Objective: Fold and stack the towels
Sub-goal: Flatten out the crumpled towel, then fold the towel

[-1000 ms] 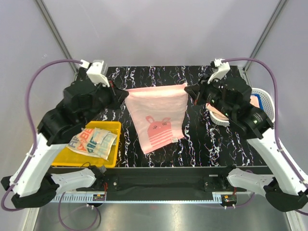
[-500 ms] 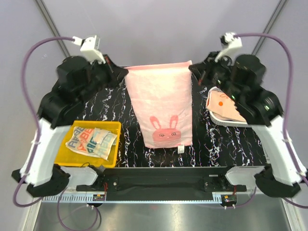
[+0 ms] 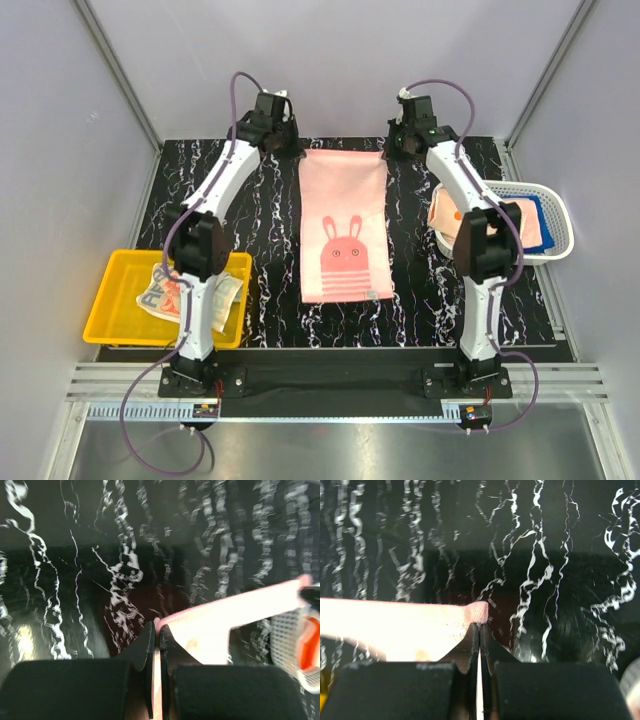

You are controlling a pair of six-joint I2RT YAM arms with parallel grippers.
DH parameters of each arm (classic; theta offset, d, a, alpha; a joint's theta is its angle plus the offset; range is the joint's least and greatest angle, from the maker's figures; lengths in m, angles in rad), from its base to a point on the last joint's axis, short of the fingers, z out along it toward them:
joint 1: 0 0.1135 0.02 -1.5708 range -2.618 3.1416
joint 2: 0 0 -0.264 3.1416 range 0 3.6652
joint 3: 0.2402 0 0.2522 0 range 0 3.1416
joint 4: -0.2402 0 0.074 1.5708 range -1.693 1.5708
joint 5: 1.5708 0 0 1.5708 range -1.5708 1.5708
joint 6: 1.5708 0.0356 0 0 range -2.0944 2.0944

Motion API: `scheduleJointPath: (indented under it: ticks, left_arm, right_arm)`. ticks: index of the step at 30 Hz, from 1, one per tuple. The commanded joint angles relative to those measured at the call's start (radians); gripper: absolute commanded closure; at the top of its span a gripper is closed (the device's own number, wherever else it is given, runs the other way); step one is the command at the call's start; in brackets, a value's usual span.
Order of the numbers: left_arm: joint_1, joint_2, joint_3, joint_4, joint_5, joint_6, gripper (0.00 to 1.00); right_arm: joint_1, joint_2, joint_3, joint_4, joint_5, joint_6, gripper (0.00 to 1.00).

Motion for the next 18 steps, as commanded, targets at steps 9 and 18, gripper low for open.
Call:
scheduleJointPath:
  ticks: [9, 18]
  left_arm:
    - [0.046, -0.014, -0.125, 0.158, 0.084, -0.015, 1.0]
    - [-0.019, -0.287, -0.621, 0.315, 0.073, -0.049, 1.0]
  right_arm:
    - [-0.024, -0.021, -0.046, 0.117, 0.019, 0.003, 1.0]
    - [-0.01, -0.305, -0.513, 0.226, 0.002, 0.086, 1.0]
